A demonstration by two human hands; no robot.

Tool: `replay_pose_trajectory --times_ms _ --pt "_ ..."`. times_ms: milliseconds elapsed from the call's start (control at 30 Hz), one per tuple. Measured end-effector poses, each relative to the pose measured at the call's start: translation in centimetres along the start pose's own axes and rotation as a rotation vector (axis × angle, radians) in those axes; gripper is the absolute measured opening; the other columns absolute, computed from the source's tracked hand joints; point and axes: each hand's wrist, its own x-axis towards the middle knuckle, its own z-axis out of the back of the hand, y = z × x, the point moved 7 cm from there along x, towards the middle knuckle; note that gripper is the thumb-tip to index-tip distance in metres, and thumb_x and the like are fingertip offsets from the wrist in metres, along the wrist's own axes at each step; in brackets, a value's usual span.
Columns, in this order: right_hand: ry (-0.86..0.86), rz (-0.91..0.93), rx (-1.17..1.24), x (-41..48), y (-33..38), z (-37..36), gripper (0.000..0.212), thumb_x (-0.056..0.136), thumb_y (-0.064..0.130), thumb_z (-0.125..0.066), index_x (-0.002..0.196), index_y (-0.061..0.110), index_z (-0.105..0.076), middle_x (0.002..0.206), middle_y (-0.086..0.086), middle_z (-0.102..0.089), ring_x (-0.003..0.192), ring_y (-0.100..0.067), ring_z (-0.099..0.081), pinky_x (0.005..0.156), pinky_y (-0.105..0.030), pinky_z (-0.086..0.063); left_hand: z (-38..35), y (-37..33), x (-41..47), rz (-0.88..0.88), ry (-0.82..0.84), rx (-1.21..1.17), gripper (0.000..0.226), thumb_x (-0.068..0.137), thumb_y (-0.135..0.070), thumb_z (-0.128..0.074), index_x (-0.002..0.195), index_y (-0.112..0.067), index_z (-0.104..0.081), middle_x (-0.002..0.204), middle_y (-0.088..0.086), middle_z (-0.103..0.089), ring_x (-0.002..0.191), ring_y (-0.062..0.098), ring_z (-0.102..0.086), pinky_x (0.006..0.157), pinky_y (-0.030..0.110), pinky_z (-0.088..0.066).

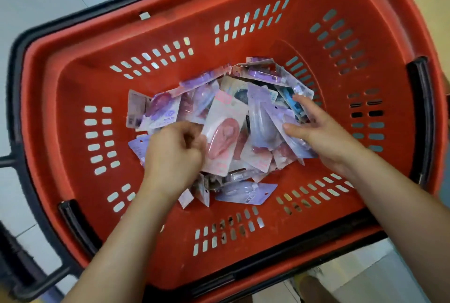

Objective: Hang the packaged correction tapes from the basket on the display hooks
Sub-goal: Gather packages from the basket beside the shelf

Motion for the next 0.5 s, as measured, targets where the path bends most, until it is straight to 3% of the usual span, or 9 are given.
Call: replay_pose_trajectory --times_ms 67,133,200,267,333,433,500 --pt "-0.044 0.053 0.021 -1.2 0.9 0.5 0.062 0.087 0.0 -0.07 0.134 0.038 -0.055 0.145 0.007 -0.049 0.13 -0.014 -0.051 0.109 -0.038 -0.044 2.5 0.0 -1.1 0.037 -0.048 -0.201 0.019 0.085 -0.021 -0.064 0.067 -0.016 -0.062 0.062 0.002 -0.06 0.057 0.005 -0.049 0.061 0.026 -0.041" --pt "-0.037 0.087 0.105 -2.5 2.0 0.3 0.059 0.083 -0.003 -0.071 0.125 0.038 -0.062 0.14 0.007 -0.054 0.127 -0.014 -0.054 0.109 -0.042 -0.045 3.5 0.2 -2.0 0.148 -0.034 -0.589 0.017 0.085 -0.013 -0.064 0.069 -0.014 -0.069 0.068 0.008 -0.065 0.065 0.013 -0.057 0.064 0.026 -0.047" --pt "0.005 0.123 0.104 -3.5 2.9 -0.5 0.059 0.082 0.001 -0.074 0.124 0.041 -0.064 0.142 0.011 -0.053 0.131 -0.008 -0.05 0.11 -0.036 -0.043 1.9 0.0 -2.8 0.316 0.094 -1.092 0.022 0.08 0.001 -0.061 0.069 -0.012 -0.076 0.074 0.006 -0.072 0.066 0.016 -0.067 0.061 0.024 -0.055" --pt "0.025 0.175 0.01 -4.4 3.7 -1.6 0.062 0.081 0.004 -0.077 0.126 0.044 -0.062 0.139 0.021 -0.051 0.134 0.001 -0.044 0.112 -0.03 -0.04 -0.3 -0.8 -3.3 0.433 0.22 -1.385 0.025 0.066 0.005 -0.061 0.078 -0.007 -0.079 0.084 0.009 -0.076 0.074 0.019 -0.073 0.068 0.028 -0.061" --pt "0.057 0.233 -0.012 -5.3 4.8 -2.8 0.069 0.079 -0.003 -0.077 0.126 0.044 -0.06 0.134 0.025 -0.054 0.134 0.003 -0.043 0.114 -0.031 -0.038 -2.2 -1.8 -3.4 0.501 0.261 -1.516 0.031 0.066 0.008 -0.053 0.079 -0.003 -0.079 0.084 0.011 -0.075 0.073 0.02 -0.073 0.065 0.027 -0.061" --pt "0.109 0.291 -0.038 -6.2 5.5 -3.2 0.066 0.079 -0.002 -0.077 0.122 0.045 -0.062 0.136 0.022 -0.056 0.136 0.004 -0.042 0.115 -0.032 -0.038 -4.4 -2.0 -3.4 0.696 0.155 -1.613 0.047 0.082 0.014 -0.033 0.064 -0.003 -0.073 0.074 0.01 -0.071 0.061 0.014 -0.067 0.048 0.018 -0.052" --pt "0.138 0.265 -0.036 -6.3 5.3 -2.9 0.062 0.076 0.011 -0.084 0.127 0.041 -0.063 0.138 0.02 -0.057 0.136 0.002 -0.042 0.116 -0.037 -0.036 -6.1 -2.0 -3.6 0.82 0.143 -1.691 0.04 0.085 0.013 -0.031 0.073 -0.001 -0.066 0.098 0.017 -0.066 0.07 0.014 -0.059 0.042 0.016 -0.047"
